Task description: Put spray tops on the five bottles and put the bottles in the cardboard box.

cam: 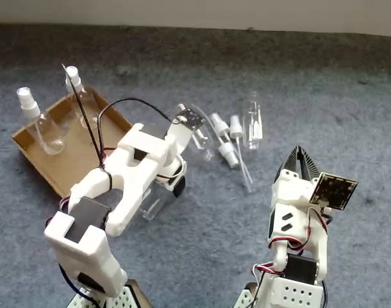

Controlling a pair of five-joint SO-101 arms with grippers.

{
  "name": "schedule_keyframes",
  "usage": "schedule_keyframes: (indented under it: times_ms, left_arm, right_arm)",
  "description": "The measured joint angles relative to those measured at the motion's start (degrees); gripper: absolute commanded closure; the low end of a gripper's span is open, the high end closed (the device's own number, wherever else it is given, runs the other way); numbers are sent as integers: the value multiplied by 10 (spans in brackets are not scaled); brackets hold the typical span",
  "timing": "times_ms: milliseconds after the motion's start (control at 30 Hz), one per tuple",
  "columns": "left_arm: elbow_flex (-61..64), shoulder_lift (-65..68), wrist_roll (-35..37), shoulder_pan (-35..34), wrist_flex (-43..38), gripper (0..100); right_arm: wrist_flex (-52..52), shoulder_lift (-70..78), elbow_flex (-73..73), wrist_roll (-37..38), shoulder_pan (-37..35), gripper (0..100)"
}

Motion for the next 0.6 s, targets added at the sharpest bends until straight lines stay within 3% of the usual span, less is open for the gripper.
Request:
schedule_keyframes:
  times_ms: [267,600]
  left_arm:
    - [-18,1,0,17,4,929]
    - [-119,-82,1,17,116,933]
  right_arm:
    - [0,0,0,0,0,993]
    - [0,0,0,0,0,993]
